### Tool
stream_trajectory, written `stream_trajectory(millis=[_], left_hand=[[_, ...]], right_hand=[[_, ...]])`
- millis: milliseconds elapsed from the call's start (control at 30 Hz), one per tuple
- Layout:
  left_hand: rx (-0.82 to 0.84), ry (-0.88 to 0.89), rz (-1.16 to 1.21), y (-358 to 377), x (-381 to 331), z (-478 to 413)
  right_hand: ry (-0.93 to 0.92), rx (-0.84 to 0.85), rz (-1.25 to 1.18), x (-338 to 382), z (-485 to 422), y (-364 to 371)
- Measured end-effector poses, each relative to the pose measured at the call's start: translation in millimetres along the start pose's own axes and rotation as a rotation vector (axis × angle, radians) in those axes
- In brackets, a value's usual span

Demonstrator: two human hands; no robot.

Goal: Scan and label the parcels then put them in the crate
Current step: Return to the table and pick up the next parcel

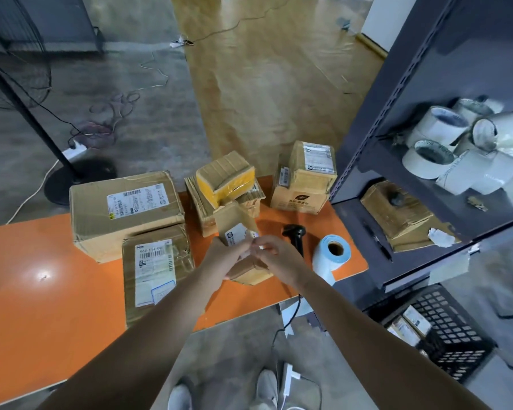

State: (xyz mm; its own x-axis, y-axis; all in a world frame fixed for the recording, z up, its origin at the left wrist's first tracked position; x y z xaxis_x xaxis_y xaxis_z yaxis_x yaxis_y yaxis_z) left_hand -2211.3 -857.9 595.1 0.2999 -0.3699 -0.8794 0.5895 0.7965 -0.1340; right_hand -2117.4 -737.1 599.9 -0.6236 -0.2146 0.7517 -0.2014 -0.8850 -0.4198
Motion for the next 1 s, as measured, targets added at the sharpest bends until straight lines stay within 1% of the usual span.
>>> stream_trajectory(millis=[67,133,200,233,300,333,433,500,600,667,733,833,1000], left_hand=[[0.026,0.016,-0.024,0.7,2.6,0.2],[0.061,0.033,-0.011,1.0,2.4,1.9],[0.039,0.010,0.061,0.7,4.3,1.7],[0.012,-0.004,0.086,0.1,4.3,1.8],[-0.017,-0.022,0.131,-1.2,5.2,1.8],[-0.012,-0.022,0.162,-1.0,5.9,1.4],[-0.008,-0.039,0.261,1.4,6.9,0.6],[-0.023,-0.051,0.289,4.8,8.1,-1.3],[-0.001,-0.065,0.284,7.3,7.1,-1.9],[0.021,-0.049,0.236,5.7,8.7,-4.9],[0.026,-0.010,0.183,3.1,9.1,-8.8],[-0.003,0.009,0.193,-1.1,11.0,-14.9],[-0.085,0.031,0.253,-8.0,10.8,-19.0]], right_hand=[[-0.018,-0.056,0.051,-4.4,-1.7,-7.7],[-0.008,-0.171,0.090,-10.4,-7.1,-14.4],[0.045,-0.241,0.106,-17.8,-12.1,-18.5],[0.083,-0.242,0.106,-22.3,-14.7,-19.6],[0.172,-0.188,0.076,-27.5,-16.8,-20.8],[0.218,-0.132,0.027,-27.7,-16.1,-20.9],[0.363,0.112,-0.225,-29.5,-12.7,-17.5],[0.391,0.207,-0.342,-31.2,-11.1,-15.6],[0.364,0.197,-0.377,-30.6,-9.0,-18.7],[0.328,0.153,-0.317,-29.8,-9.3,-26.8],[0.313,0.143,-0.281,-30.7,-11.0,-36.1],[0.326,0.172,-0.297,-34.4,-12.7,-45.4],[0.287,0.185,-0.285,-41.9,-14.7,-48.8]])
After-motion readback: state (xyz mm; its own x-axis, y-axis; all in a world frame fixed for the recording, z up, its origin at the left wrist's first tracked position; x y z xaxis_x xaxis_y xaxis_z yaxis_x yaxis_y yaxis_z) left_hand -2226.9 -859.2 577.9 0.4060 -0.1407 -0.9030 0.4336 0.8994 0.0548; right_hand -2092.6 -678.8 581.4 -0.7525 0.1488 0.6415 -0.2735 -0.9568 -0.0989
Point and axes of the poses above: each hand's wrist, its own z-axis away from the middle knuckle, its own y-axis out of the palm, x = y × z, the point moved 1 cm from there along -z, towards the middle knuckle, and after that the axes turned 12 degrees about y, right-handed, at the moved point
